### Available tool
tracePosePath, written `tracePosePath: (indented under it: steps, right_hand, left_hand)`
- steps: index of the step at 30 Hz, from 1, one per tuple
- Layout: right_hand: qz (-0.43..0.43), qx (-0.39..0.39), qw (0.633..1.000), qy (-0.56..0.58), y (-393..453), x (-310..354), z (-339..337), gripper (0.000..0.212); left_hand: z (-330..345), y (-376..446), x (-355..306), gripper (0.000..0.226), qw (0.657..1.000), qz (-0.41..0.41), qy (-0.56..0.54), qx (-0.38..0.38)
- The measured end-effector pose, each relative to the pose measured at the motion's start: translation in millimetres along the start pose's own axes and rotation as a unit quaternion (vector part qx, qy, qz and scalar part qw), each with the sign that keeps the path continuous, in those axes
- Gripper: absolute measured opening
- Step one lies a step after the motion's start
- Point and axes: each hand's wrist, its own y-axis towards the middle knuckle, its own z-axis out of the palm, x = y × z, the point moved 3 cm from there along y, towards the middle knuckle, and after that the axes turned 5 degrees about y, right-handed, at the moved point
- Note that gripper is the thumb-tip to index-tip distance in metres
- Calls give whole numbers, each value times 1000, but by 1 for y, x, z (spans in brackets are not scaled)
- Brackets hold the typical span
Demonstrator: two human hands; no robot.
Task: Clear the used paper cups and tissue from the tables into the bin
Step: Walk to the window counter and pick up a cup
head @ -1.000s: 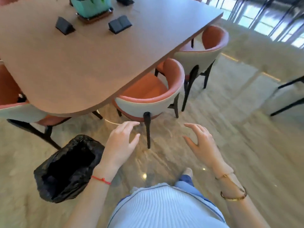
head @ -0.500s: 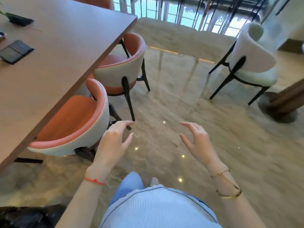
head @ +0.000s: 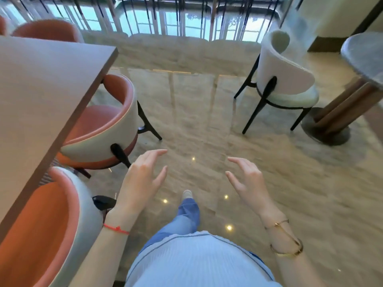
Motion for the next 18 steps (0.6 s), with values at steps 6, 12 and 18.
tracePosePath:
  steps: [6,12,18]
  right_hand:
    - [-7,-43,999,2,153,4,-21,35]
    - [1,-65,998,9,270,-1,-27,35]
    - [17,-64,998,7,385,-24,-30,35]
  left_hand:
    - [-12,153,6,39,1000,18,-13,-5]
    - [-14,276,17,39,999,26,-22,9]
    - [2,397,29,39,999,38,-4,13]
